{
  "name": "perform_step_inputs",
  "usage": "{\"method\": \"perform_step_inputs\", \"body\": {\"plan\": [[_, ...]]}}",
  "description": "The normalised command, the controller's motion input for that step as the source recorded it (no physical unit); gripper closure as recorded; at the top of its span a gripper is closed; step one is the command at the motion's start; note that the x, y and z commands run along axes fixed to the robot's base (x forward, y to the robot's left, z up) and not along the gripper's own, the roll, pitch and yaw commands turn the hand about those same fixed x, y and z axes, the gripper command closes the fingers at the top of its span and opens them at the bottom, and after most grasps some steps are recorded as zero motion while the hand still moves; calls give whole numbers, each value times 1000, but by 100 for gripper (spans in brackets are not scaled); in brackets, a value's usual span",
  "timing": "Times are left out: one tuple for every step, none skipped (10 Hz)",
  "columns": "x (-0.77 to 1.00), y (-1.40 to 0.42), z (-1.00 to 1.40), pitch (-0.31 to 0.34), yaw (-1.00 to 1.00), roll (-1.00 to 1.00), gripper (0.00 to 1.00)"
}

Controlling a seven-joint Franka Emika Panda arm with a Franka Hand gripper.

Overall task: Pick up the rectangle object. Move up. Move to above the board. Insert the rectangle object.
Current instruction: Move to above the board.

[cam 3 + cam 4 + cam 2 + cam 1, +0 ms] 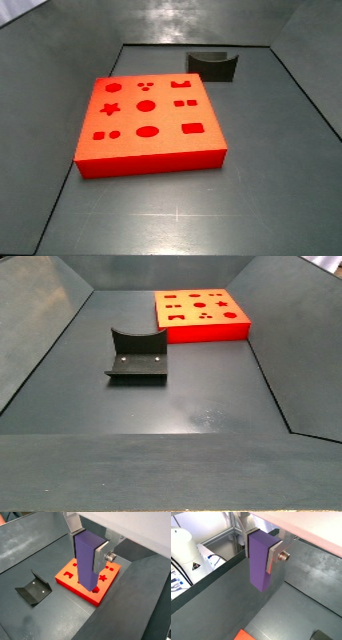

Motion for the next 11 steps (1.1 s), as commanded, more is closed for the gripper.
{"method": "perform_step_inputs", "body": {"plan": [[-642,-14,17,63,24,-14,100],[-642,-14,17,63,24,-14,100],[-642,-14,17,63,24,-14,100],[-642,-14,17,63,24,-14,100],[-642,-14,17,63,24,-14,100],[-642,-14,17,63,24,-14,100],[-642,-13,17,63,24,-14,100],[-642,-13,17,63,24,-14,100],[-642,-13,17,63,24,-14,100],[-642,-13,17,63,24,-14,100],[761,-1000,-87,325,176,83,100]]}}
